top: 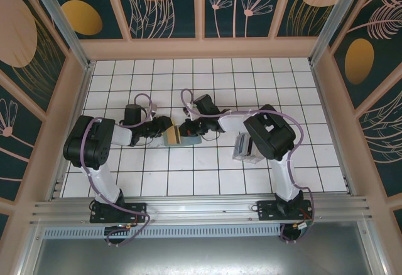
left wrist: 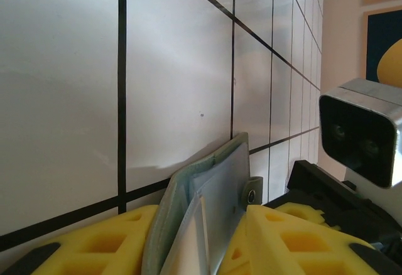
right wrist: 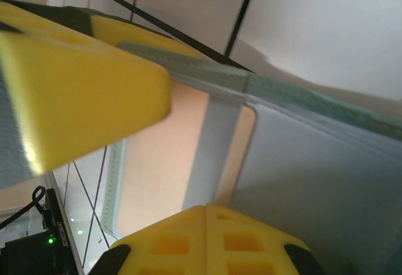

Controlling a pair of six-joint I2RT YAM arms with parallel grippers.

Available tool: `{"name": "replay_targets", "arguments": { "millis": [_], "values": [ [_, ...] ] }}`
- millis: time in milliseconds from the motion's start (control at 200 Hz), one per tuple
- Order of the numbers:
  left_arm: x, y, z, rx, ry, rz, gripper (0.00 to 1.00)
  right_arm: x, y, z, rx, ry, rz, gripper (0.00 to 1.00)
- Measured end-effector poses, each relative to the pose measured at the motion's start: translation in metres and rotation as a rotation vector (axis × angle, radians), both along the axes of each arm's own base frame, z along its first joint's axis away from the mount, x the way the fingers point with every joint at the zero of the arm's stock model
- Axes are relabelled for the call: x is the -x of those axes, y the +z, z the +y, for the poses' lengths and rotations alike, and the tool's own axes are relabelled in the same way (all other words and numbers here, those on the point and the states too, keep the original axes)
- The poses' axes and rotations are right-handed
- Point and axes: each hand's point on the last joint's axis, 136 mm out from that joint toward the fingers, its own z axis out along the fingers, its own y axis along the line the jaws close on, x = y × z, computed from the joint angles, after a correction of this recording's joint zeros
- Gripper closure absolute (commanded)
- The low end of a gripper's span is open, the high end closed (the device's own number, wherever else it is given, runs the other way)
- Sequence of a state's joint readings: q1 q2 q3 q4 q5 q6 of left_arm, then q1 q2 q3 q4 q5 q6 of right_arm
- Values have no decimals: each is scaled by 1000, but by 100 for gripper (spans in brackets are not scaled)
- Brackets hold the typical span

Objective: Put the credit cards into the card holder
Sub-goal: Insert the credit card into the card slot.

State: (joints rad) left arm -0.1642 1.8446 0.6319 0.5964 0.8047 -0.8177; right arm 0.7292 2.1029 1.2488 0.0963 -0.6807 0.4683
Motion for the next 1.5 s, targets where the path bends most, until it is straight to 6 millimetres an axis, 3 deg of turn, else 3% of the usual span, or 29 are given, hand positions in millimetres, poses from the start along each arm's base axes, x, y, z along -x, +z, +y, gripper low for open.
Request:
{"name": "replay_targets", "arguments": {
  "millis": [235, 385, 510, 711, 916, 1101, 1346, 1501],
  "values": [
    [-3, 1, -1, 52, 31, 11, 60, 2, 6, 6, -50, 24, 3, 90],
    [-5, 2, -2, 72, 37, 11, 60, 1, 9, 8, -69, 18, 7, 73],
    [-5, 1, -2, 76, 39, 12, 61, 2, 4, 5, -57, 7, 12, 66],
    [-6, -2, -1, 71, 47, 19, 73, -4, 15, -5, -2, -55, -28, 57],
    [-6, -7, 0, 62, 54, 26, 77, -8, 18, -12, 47, -97, -53, 56],
    [-6, -5, -1, 68, 47, 19, 72, 1, 11, -10, 82, -91, -38, 55],
    [-6, -10, 1, 54, 54, 22, 88, 11, 3, 0, 81, -58, -24, 54],
    [-6, -12, 2, 38, 55, 16, 95, 11, 8, -7, 89, -74, -42, 52]
  ]
}}
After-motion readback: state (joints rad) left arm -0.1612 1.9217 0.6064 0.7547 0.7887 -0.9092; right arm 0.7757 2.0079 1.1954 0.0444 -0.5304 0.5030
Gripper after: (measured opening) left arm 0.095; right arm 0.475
